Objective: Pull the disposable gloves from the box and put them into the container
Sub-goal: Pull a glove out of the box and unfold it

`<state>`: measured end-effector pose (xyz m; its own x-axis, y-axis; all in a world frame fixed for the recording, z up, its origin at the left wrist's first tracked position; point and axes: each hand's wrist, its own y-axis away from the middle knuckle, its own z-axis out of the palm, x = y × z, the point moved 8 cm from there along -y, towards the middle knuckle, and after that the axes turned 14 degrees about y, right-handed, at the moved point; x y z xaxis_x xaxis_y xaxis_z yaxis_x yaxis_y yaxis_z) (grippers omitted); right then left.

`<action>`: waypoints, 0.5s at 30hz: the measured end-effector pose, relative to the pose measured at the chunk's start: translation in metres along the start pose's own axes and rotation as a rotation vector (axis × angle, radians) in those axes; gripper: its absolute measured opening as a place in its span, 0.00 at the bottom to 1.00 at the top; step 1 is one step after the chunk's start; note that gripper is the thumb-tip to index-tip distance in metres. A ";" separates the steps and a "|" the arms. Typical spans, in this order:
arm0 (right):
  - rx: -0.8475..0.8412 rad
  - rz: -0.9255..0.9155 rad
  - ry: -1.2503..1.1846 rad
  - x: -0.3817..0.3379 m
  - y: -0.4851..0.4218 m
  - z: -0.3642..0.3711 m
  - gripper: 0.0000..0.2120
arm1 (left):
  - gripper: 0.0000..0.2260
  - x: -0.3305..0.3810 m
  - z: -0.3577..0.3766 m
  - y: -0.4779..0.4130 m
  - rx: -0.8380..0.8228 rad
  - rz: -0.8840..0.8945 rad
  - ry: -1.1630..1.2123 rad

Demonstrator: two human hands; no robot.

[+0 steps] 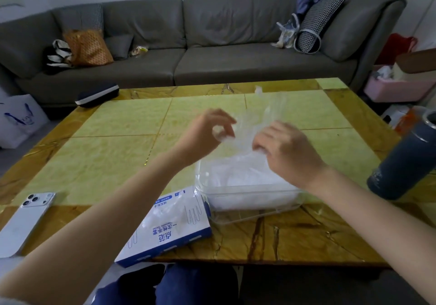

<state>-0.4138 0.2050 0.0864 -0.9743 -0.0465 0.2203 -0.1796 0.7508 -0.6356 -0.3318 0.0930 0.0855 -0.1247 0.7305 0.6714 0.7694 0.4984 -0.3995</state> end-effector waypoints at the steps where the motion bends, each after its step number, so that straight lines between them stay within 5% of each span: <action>1: -0.148 -0.039 -0.007 -0.009 0.004 0.019 0.12 | 0.07 -0.012 0.011 0.006 -0.083 -0.020 -0.075; 5: -0.750 0.159 -0.224 -0.015 0.026 0.084 0.21 | 0.11 -0.046 0.044 0.018 -0.394 -0.046 -0.419; 9: -1.087 0.240 -0.496 -0.015 0.034 0.104 0.21 | 0.18 -0.060 0.062 0.022 -0.603 -0.038 -0.570; 12: -1.096 0.293 -0.733 -0.013 0.023 0.105 0.20 | 0.20 -0.061 0.071 0.020 -0.677 -0.030 -0.618; 15: -0.908 0.307 -0.561 0.002 0.015 0.121 0.17 | 0.19 -0.060 0.080 0.018 -0.757 -0.018 -0.658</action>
<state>-0.4348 0.1362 -0.0123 -0.9250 0.1048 -0.3651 0.0225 0.9746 0.2228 -0.3605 0.0961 -0.0120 -0.2859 0.9527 0.1029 0.9315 0.2511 0.2632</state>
